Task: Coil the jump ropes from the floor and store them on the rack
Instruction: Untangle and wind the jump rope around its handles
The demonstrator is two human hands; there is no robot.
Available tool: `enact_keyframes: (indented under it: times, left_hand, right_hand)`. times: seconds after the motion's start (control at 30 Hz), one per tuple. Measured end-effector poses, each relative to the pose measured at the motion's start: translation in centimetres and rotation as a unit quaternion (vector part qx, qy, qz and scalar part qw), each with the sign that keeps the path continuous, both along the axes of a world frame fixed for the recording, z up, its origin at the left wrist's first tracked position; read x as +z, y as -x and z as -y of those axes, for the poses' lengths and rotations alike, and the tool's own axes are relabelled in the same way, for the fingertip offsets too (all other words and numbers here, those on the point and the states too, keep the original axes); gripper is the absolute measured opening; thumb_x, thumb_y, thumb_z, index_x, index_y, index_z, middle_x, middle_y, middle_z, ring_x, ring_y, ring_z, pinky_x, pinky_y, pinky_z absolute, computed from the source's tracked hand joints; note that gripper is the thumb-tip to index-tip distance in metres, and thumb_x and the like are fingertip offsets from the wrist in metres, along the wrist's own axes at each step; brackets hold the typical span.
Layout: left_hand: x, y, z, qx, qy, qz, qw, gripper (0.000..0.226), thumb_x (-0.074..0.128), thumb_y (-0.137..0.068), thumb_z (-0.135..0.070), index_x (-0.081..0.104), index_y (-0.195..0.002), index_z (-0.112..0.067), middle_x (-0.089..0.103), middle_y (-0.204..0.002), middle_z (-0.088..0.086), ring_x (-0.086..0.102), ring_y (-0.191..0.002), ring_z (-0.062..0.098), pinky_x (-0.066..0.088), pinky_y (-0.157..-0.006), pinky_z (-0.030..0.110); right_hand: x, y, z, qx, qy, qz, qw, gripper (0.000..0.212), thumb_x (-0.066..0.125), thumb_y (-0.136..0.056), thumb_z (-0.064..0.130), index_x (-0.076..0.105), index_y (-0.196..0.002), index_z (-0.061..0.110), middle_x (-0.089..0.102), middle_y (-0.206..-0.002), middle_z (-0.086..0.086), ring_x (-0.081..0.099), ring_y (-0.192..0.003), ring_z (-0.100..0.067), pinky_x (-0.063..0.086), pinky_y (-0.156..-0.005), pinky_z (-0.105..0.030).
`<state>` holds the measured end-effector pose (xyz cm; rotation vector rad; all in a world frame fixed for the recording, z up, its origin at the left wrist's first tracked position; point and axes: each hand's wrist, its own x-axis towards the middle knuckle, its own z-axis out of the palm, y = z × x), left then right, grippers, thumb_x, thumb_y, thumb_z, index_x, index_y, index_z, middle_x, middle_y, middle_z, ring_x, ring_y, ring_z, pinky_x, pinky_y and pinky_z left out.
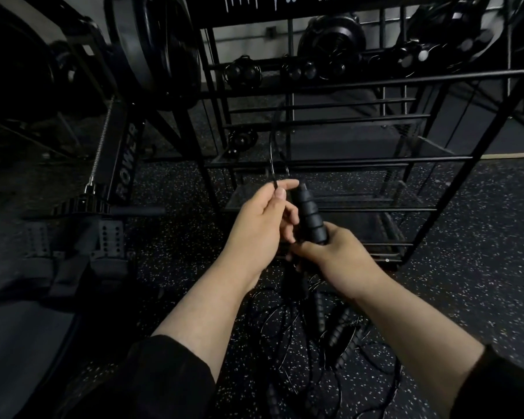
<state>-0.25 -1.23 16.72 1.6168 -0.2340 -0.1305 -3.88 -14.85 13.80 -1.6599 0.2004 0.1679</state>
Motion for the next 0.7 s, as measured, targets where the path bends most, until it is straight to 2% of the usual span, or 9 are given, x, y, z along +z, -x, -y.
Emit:
enact_keyframes:
  times: [0.1,0.2,0.23,0.3,0.4,0.5,0.57,0.6,0.7]
  left_hand:
    - [-0.2,-0.4,-0.2,0.013,-0.030,0.004,0.999,0.035,0.040,-0.107,-0.011,0.063,-0.127,-0.030,0.068,-0.097,-0.004,0.058,-0.075,0.013,0.052,-0.070,0.031]
    - [-0.9,-0.8,-0.9,0.002,-0.144,-0.025,0.989,0.044,0.045,-0.097,-0.005,0.062,-0.130,-0.030,0.070,-0.115,-0.009,0.065,-0.099,0.009,0.053,-0.098,0.037]
    - [-1.2,-0.8,-1.2,-0.042,-0.184,-0.052,0.981,0.041,0.049,-0.093,-0.009,0.063,-0.124,-0.031,0.070,-0.115,-0.007,0.066,-0.104,0.012,0.051,-0.104,0.043]
    - [-1.8,-0.3,-1.7,-0.151,-0.257,-0.108,0.948,0.032,0.058,-0.082,-0.025,0.064,-0.113,-0.031,0.071,-0.111,-0.004,0.065,-0.103,0.015,0.048,-0.105,0.050]
    - [-2.8,0.2,-1.8,-0.210,-0.298,-0.130,0.922,0.045,0.071,-0.083,-0.040,0.060,-0.127,-0.034,0.071,-0.117,-0.009,0.065,-0.112,0.009,0.049,-0.106,0.040]
    - [-3.3,0.0,-1.6,-0.176,-0.299,-0.099,0.932,0.030,0.067,-0.095,-0.042,0.064,-0.123,-0.033,0.074,-0.111,-0.011,0.068,-0.105,0.008,0.052,-0.102,0.039]
    - [-3.2,0.0,-1.5,-0.139,-0.249,-0.107,0.953,0.031,0.064,-0.095,-0.049,0.064,-0.116,-0.027,0.075,-0.101,-0.006,0.073,-0.093,0.013,0.059,-0.089,0.043]
    - [-3.1,0.0,-1.3,-0.114,-0.211,-0.120,0.963,0.036,0.063,-0.095,-0.051,0.063,-0.114,-0.021,0.074,-0.094,-0.002,0.074,-0.084,0.016,0.060,-0.080,0.043]
    - [-2.0,0.7,-0.5,-0.015,-0.085,-0.180,0.980,0.043,0.061,-0.098,-0.051,0.062,-0.112,-0.011,0.069,-0.081,0.007,0.066,-0.063,0.024,0.057,-0.064,0.036]
  right_hand:
    - [0.1,-0.2,0.1,-0.050,0.013,0.024,0.998,0.009,0.066,-0.092,0.001,0.066,-0.098,0.007,0.073,-0.069,-0.006,0.062,-0.057,-0.013,0.050,-0.054,-0.022]
    - [0.3,-0.4,0.4,-0.084,0.012,0.040,0.996,0.006,0.066,-0.090,0.005,0.067,-0.091,0.010,0.069,-0.064,0.003,0.057,-0.053,-0.005,0.046,-0.050,-0.016]
    - [0.5,-0.5,0.4,-0.094,-0.003,0.042,0.995,0.005,0.067,-0.090,0.006,0.067,-0.091,0.011,0.069,-0.066,0.003,0.059,-0.057,-0.007,0.047,-0.053,-0.017]
    - [0.7,-0.6,0.6,-0.110,-0.051,0.043,0.992,0.007,0.068,-0.090,0.006,0.065,-0.090,0.012,0.069,-0.068,0.000,0.060,-0.063,-0.014,0.050,-0.061,-0.026]
    - [1.0,-0.7,0.8,-0.116,-0.129,0.048,0.984,0.010,0.064,-0.093,0.002,0.061,-0.093,0.011,0.066,-0.069,-0.006,0.057,-0.060,-0.020,0.048,-0.061,-0.034]
    - [2.0,-0.8,1.1,-0.115,-0.218,0.044,0.968,0.010,0.062,-0.096,0.000,0.060,-0.101,0.009,0.070,-0.078,-0.011,0.061,-0.065,-0.021,0.053,-0.062,-0.032]
    - [2.3,-0.8,1.7,-0.131,-0.223,0.028,0.965,0.013,0.067,-0.095,0.005,0.061,-0.107,0.008,0.074,-0.090,-0.013,0.066,-0.069,-0.021,0.058,-0.065,-0.032]
    - [2.3,-0.8,2.1,-0.138,-0.184,0.016,0.973,0.016,0.070,-0.094,0.011,0.062,-0.108,0.008,0.074,-0.092,-0.012,0.066,-0.066,-0.019,0.057,-0.062,-0.031]
    - [1.8,0.0,2.7,-0.119,-0.017,-0.009,0.993,0.028,0.073,-0.092,0.036,0.063,-0.099,0.011,0.063,-0.072,-0.003,0.051,-0.047,-0.013,0.043,-0.047,-0.029]
